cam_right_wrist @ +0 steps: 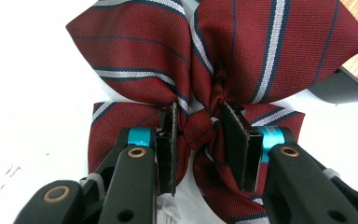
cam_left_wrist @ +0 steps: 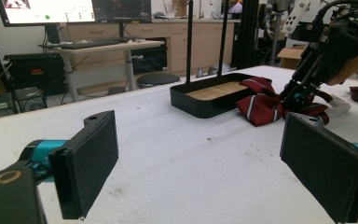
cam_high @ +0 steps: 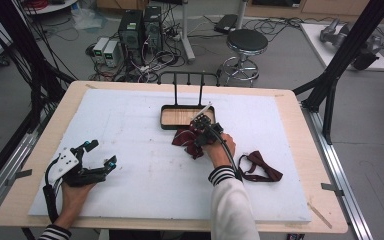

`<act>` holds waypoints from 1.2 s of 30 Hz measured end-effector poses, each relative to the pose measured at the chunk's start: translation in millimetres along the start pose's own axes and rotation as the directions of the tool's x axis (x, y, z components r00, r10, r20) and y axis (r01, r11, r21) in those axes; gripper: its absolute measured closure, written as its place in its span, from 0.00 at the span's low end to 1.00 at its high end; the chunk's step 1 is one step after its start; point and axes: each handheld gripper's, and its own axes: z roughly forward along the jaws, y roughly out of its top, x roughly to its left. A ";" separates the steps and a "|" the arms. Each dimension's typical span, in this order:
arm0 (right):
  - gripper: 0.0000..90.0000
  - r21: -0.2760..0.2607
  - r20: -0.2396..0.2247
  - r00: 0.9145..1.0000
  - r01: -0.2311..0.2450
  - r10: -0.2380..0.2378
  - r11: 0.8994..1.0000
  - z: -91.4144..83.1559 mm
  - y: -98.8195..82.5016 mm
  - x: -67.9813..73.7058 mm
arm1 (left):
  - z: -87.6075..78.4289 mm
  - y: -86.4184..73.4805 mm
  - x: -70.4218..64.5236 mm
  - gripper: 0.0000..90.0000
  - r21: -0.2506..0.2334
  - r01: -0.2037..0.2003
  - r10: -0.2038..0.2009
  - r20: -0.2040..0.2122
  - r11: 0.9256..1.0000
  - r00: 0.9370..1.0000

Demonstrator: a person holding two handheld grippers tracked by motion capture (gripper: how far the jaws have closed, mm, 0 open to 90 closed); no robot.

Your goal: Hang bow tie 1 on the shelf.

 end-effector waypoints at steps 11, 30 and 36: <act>0.75 -0.082 0.001 1.000 0.005 -0.005 0.997 -16.2 -1.6 0.7 | 0.1 0.0 0.0 0.13 0.000 0.001 -0.001 -0.002 1.000 1.000; 0.75 -0.338 -0.014 1.000 -0.006 0.002 0.941 -51.5 -8.4 0.6 | 0.2 0.0 -0.2 0.13 0.002 0.000 0.000 -0.003 1.000 1.000; 0.75 -0.424 -0.040 0.999 -0.011 -0.006 0.906 -61.2 -9.0 1.3 | 0.3 0.0 -0.1 0.13 0.001 0.001 -0.001 -0.003 1.000 1.000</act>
